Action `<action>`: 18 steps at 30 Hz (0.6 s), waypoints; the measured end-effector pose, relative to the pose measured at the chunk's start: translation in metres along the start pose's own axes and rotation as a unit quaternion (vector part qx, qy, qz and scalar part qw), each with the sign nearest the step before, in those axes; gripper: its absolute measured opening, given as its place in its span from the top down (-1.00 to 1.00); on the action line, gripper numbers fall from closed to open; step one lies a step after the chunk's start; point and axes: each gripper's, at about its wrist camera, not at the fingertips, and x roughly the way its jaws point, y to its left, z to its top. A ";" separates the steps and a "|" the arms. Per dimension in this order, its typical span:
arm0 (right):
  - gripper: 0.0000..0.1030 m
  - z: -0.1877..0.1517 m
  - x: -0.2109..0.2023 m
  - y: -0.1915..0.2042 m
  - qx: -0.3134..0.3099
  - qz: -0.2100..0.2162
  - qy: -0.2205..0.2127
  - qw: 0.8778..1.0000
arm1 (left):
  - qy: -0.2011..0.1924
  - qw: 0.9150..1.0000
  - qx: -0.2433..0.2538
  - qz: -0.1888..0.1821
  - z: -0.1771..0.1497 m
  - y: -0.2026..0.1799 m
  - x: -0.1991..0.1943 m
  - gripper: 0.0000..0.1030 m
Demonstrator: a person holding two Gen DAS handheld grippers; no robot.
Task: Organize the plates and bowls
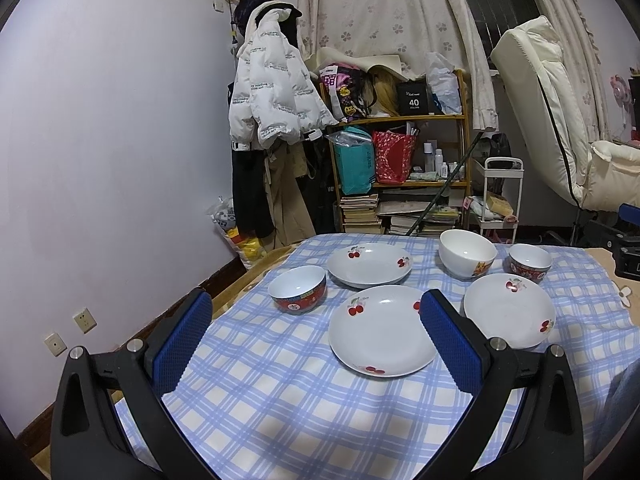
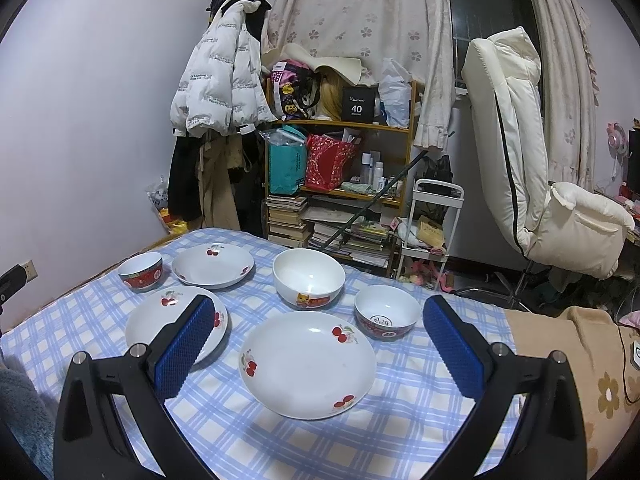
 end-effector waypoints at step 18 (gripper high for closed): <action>-1.00 -0.001 0.003 -0.001 -0.001 0.001 0.001 1.000 | 0.000 1.000 0.002 -0.003 -0.002 0.002 0.003 -0.98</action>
